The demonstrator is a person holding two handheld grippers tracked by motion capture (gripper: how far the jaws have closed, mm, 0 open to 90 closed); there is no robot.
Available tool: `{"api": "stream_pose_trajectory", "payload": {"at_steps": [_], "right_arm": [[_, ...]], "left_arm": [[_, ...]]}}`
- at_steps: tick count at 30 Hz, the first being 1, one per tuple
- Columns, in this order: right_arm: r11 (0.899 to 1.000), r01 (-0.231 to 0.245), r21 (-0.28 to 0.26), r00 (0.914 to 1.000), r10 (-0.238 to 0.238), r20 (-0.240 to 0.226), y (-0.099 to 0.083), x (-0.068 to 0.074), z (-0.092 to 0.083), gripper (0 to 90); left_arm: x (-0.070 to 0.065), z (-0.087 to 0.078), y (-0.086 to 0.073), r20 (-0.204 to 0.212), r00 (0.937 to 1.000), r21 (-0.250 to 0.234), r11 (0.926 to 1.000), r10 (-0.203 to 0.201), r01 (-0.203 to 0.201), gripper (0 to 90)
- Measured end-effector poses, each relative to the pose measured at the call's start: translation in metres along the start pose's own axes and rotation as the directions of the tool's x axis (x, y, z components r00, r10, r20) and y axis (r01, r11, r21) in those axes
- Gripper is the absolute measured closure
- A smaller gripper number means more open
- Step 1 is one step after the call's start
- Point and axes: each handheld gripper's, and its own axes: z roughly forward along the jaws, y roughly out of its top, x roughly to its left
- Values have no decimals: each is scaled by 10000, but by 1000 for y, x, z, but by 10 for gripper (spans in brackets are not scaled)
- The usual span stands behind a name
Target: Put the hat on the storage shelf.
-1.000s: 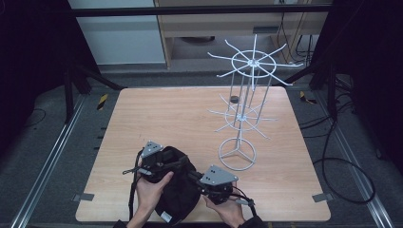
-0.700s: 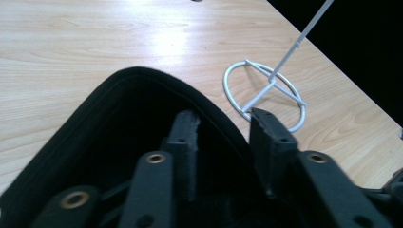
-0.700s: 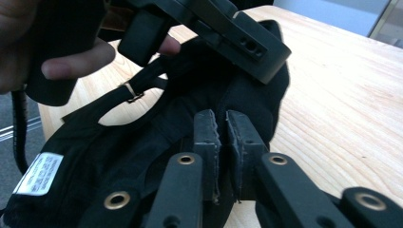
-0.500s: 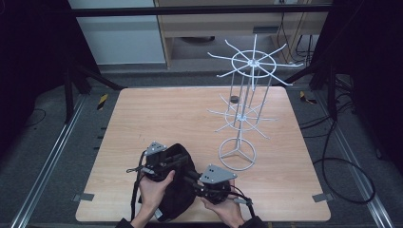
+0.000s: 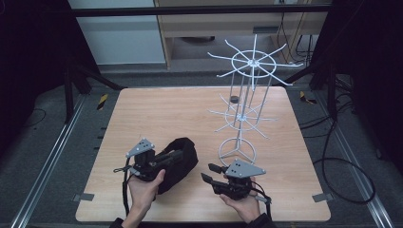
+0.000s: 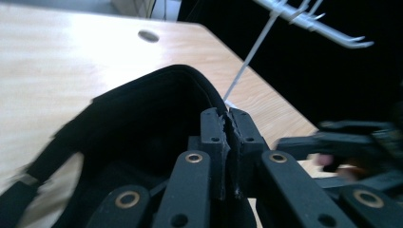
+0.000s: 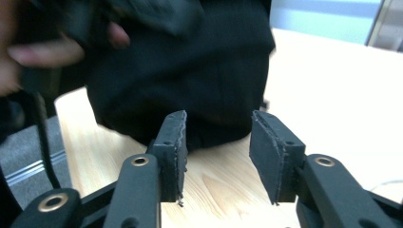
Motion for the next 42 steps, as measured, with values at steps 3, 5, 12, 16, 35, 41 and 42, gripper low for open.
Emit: {"api": "stream_pose_trajectory", "payload": {"at_steps": [3,5,12,16,35,41,42], "right_arm": [[9997,81,218,9999,-83,84,-3,-1,7,501],[9993,195,311,9996,-201,174,-5,0,11,470],[9974,-449,571,9990,452,-43,-12,-8,32,432],[9949,-807,607,9963,824,-256,-15,-11,45,475],[9903,-1377,-176,9894,1367,-492,-8,-14,33,566],[9920,-1264,34,9894,1263,-718,-7,-13,33,860],[9927,-1203,11,9905,1201,-672,-6,-13,31,875]], "left_arm": [[-6,-6,4,291,9994,-238,9996,166,-160,853],[-9,-9,6,393,9988,-328,9991,288,-275,854],[-17,-11,8,715,9949,-445,9967,716,-685,855],[-19,-10,7,733,9934,-399,9956,877,-849,855],[-21,-22,12,988,9878,-904,9896,1206,-1118,856],[-27,-21,11,1087,9826,-890,9860,1503,-1410,855],[-26,-22,11,1050,9831,-945,9856,1503,-1406,856]]}}
